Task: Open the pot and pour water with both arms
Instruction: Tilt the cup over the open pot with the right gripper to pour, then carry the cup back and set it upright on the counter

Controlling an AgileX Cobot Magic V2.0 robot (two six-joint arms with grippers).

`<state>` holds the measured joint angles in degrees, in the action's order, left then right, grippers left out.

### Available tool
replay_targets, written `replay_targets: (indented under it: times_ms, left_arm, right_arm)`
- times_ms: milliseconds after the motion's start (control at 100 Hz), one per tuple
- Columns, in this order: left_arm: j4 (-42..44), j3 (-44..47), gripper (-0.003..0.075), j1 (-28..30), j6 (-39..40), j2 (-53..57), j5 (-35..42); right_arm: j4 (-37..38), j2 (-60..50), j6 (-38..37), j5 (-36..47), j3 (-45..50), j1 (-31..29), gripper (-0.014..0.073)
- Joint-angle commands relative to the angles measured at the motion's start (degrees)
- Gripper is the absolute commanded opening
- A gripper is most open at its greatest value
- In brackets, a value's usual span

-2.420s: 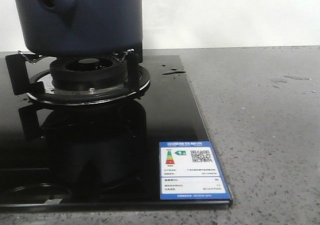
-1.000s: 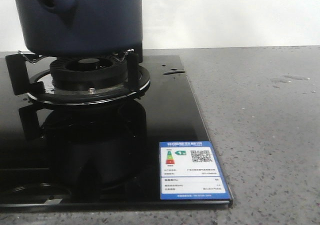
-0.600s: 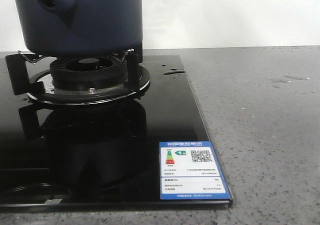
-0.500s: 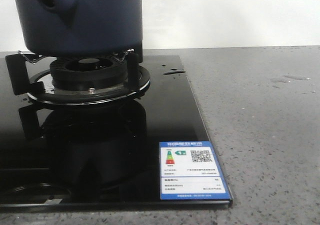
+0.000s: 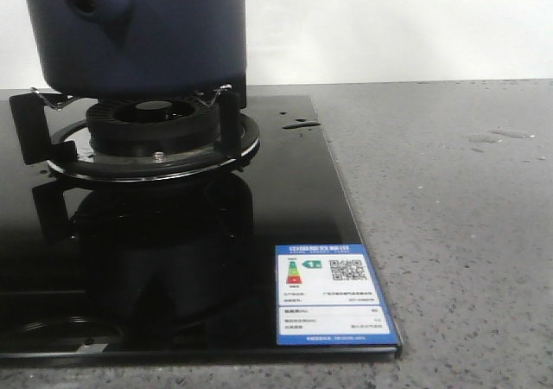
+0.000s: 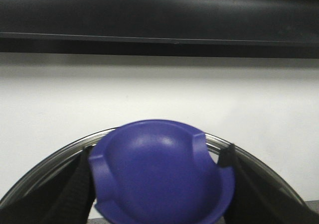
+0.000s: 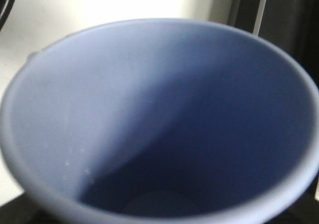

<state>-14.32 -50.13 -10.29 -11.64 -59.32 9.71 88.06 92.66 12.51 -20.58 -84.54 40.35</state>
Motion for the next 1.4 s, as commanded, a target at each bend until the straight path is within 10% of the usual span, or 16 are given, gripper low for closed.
replay_targets:
  times_ms: [0, 560, 890, 1390]
  left_arm:
    - [0.3, -2.0, 0.0340, 0.2, 0.3, 1.4, 6.0]
    - [0.3, -2.0, 0.0340, 0.2, 0.3, 1.4, 6.0]
    - [0.3, -2.0, 0.0340, 0.2, 0.3, 1.4, 6.0]
    - [0.3, -2.0, 0.0340, 0.2, 0.3, 1.4, 6.0]
  right_arm:
    - [2.2, -2.7, 0.0, -0.1, -2.2, 0.3, 0.0345]
    - [2.2, -2.7, -1.7, -0.4, -2.2, 0.3, 0.0345]
    - [-1.2, -3.7, -32.8, -8.7, -2.2, -0.1, 0.0345]
    - [-7.4, -16.7, -65.5, 3.9, 12.0, -12.2, 0.0345]
